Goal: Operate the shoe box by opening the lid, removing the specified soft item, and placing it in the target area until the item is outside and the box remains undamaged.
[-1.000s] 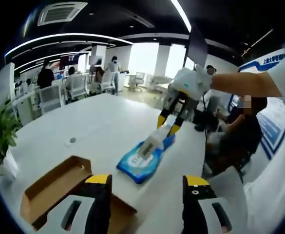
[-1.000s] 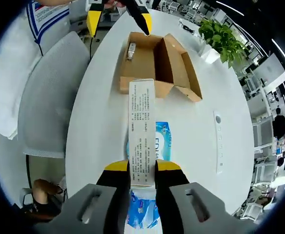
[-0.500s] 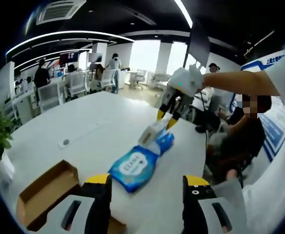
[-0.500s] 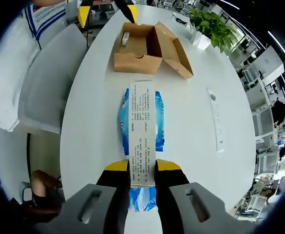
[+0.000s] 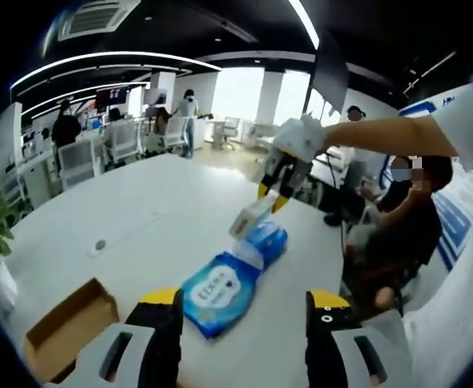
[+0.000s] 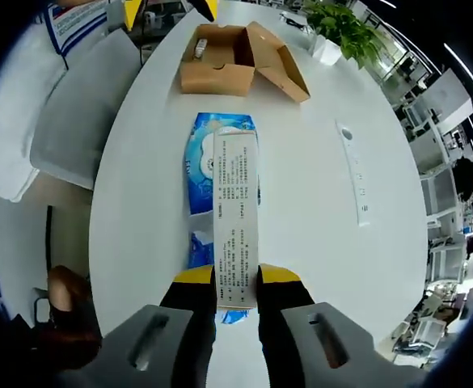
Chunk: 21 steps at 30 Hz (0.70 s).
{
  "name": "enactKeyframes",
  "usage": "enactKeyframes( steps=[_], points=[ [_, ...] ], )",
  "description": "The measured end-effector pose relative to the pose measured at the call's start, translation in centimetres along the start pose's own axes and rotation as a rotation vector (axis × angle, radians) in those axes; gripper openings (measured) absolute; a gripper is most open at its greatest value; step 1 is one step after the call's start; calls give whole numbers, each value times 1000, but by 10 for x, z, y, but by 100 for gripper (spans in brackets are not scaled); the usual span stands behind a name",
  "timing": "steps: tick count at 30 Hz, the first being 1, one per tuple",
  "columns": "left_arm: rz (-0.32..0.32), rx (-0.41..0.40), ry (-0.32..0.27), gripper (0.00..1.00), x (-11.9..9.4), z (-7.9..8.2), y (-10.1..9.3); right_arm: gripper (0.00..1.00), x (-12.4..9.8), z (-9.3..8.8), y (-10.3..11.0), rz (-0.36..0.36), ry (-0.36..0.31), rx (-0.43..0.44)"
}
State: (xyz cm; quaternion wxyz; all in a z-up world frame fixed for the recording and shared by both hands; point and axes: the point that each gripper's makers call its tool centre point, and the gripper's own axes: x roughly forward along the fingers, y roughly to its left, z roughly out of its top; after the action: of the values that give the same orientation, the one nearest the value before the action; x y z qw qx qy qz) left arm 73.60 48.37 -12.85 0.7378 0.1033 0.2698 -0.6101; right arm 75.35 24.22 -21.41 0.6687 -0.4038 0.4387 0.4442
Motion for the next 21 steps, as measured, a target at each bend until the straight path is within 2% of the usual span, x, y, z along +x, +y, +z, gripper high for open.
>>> enactKeyframes(
  steps=[9,15,21],
  points=[
    [-7,-29,-56,62,-2,15,-1,16,10,-32,-20,10,43,2],
    [8,-53,-43,62,4,5,11,16,21,-51,-31,25,59,19],
    [10,-73,-24,62,15,-1,1,16,38,-71,-43,41,57,51]
  ],
)
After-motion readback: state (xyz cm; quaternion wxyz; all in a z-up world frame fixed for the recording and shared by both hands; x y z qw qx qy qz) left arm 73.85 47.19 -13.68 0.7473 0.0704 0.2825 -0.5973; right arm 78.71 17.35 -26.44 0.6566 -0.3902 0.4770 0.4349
